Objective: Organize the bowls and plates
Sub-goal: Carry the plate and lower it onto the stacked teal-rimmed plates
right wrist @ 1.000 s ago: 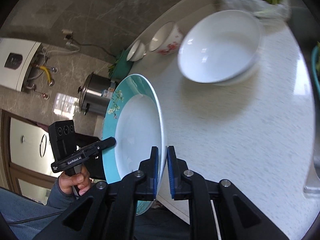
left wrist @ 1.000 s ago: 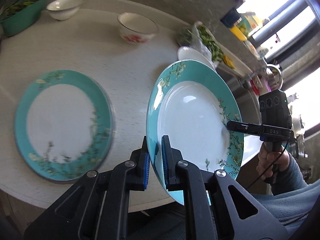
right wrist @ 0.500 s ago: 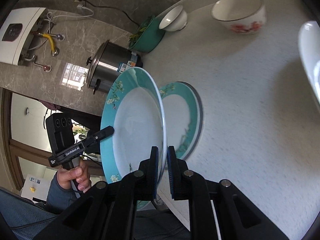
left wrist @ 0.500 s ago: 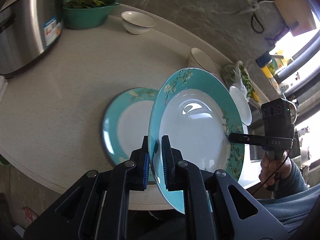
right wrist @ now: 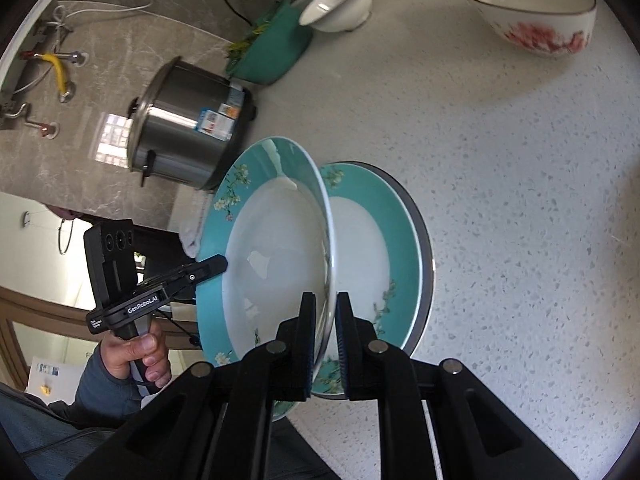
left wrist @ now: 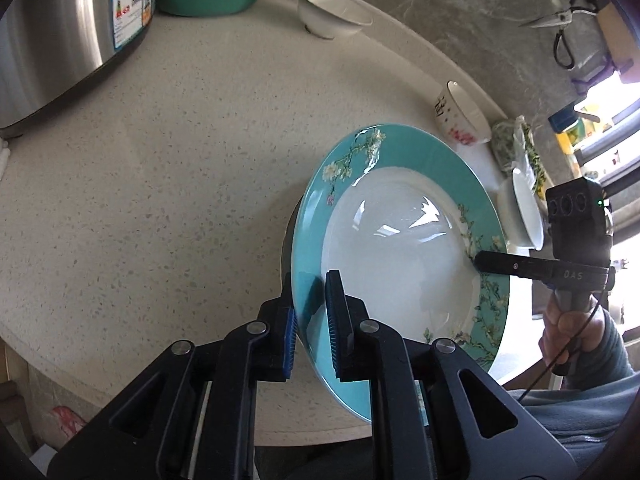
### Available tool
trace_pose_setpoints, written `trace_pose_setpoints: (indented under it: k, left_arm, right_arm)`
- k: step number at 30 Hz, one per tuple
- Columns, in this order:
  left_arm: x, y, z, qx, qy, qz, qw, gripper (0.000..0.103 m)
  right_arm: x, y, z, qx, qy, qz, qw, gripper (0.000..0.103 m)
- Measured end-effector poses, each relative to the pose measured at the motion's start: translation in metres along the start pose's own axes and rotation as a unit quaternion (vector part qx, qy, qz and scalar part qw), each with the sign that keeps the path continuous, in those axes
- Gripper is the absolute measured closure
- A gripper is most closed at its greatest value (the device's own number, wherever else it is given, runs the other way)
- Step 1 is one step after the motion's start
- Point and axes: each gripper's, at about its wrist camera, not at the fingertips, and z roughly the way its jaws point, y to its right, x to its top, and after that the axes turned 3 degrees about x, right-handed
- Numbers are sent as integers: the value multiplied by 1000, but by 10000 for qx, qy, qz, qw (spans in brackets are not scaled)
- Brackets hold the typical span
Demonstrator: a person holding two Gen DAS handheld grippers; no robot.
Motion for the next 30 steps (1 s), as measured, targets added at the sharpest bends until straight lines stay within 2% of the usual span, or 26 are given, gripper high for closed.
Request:
trace_pose_setpoints:
  k: [7, 24, 30]
  left_arm:
    - [7, 6, 13, 67, -105, 235, 9996, 91]
    - [16, 31, 49, 183, -266, 319, 9990, 89]
    - [16, 38, 55, 318, -233, 431, 9983, 89]
  right_arm:
    - [0, 7, 2, -229, 39, 151, 9996, 89]
    - [2, 3, 10, -680, 44, 37, 9977, 89]
    - [-1, -3, 18, -1119, -12, -171, 9936, 89]
